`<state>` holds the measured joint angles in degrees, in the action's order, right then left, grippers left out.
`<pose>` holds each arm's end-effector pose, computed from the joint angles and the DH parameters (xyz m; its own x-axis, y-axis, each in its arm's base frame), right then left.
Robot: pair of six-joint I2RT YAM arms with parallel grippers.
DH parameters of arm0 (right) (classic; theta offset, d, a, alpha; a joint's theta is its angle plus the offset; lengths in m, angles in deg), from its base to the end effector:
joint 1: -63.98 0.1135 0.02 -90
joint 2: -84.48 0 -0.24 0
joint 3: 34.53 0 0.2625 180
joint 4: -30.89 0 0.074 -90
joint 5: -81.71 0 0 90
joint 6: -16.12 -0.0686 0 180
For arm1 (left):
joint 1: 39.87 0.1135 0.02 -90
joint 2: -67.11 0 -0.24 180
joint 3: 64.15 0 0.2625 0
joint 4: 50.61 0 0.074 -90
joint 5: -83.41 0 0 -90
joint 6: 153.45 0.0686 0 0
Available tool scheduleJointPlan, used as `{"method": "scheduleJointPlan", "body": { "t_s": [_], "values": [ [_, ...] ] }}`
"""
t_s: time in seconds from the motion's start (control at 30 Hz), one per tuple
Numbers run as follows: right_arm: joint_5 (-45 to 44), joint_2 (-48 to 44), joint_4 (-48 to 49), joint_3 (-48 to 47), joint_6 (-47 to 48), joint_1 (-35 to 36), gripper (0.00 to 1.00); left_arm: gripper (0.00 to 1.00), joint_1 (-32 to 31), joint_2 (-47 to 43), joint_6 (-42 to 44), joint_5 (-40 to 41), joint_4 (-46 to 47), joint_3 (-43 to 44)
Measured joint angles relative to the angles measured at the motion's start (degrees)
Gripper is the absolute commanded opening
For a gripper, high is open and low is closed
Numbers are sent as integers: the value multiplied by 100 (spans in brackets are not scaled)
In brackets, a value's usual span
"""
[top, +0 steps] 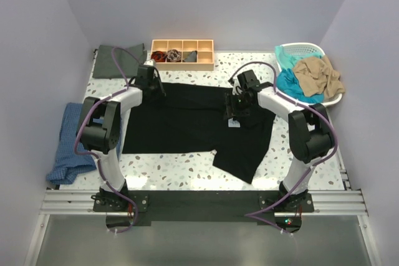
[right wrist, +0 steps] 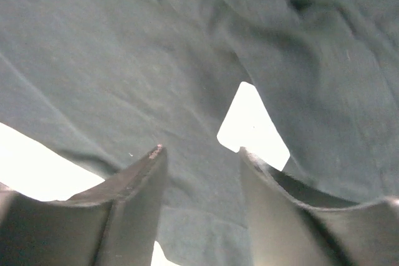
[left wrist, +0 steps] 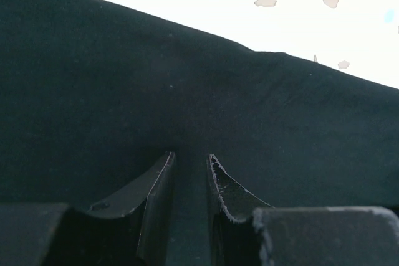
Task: Fold and stack the t-shirts
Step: Fold the tshirt
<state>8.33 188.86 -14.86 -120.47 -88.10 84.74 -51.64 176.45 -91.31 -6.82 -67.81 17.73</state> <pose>0.3572 0.1564 0.1372 -0.9280 -0.1001 -0.3588 -0.2353 0.9042 0.3566 0.4247 -0.0888 0.1187 -0.7050 -0.3305 -0.6275 -0.1388 0.9320 -0.3349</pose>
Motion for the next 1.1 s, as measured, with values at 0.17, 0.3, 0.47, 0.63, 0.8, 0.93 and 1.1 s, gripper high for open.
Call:
{"method": "scheduleJointPlan", "body": {
  "t_s": [0.17,0.3,0.47,0.63,0.8,0.93,1.1],
  "values": [
    [-424,-431,83,278,-37,13,67,31,-2,-7,0,-2,0,-13],
    [-824,-424,90,-328,31,9,68,31,-7,-28,-2,-2,2,-13],
    [-1029,111,175,-1314,79,7,66,31,-24,-35,0,-2,2,-15],
    [-1202,673,103,-1600,70,7,64,31,-33,-35,0,0,2,-17],
    [-1414,815,-118,-1598,52,7,63,31,-33,-35,0,0,0,-17],
    [-1469,815,-138,-1591,57,7,62,30,-33,-35,0,-2,0,-17],
    [-1543,824,-149,-1587,68,7,56,30,-33,-35,0,-4,-4,-17]
  ]
}}
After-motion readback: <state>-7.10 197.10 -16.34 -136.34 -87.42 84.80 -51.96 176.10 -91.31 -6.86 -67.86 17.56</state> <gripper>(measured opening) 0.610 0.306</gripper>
